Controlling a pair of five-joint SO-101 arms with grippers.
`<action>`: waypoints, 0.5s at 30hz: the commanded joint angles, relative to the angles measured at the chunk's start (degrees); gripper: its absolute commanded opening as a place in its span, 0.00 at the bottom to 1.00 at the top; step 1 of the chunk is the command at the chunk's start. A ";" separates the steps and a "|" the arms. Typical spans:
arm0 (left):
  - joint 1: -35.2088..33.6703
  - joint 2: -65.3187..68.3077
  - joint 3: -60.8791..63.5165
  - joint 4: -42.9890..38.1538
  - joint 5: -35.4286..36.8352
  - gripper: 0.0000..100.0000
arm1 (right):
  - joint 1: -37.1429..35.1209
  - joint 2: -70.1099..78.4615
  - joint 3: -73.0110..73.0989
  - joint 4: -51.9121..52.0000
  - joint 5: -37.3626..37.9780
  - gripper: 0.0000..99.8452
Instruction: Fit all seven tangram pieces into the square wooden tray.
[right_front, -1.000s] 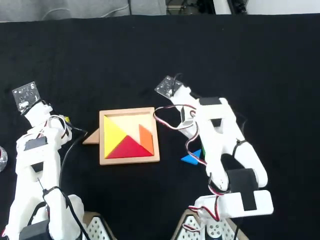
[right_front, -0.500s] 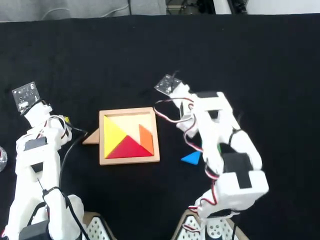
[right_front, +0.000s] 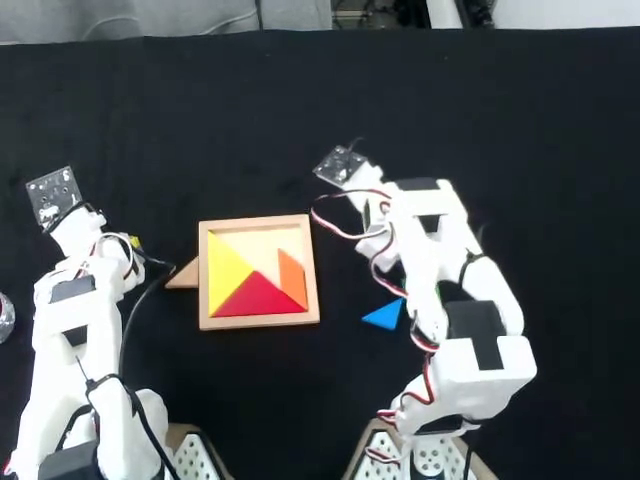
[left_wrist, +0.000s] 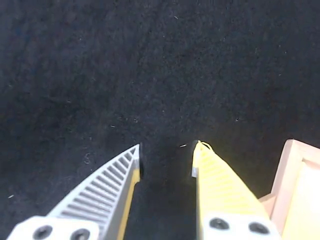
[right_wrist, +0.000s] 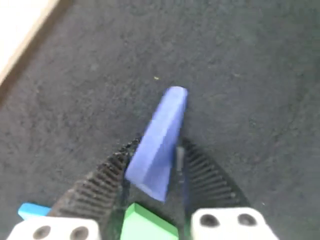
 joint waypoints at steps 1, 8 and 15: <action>0.13 -1.67 -0.48 -0.79 -0.09 0.17 | 2.90 -1.80 -3.03 -0.35 -1.32 0.09; 1.54 -1.67 -0.31 -0.79 0.09 0.17 | 3.60 -3.30 -2.77 -0.35 -3.43 0.13; 1.63 -1.67 -0.31 -0.79 0.09 0.17 | 3.96 -3.56 -3.21 -0.35 -3.60 0.13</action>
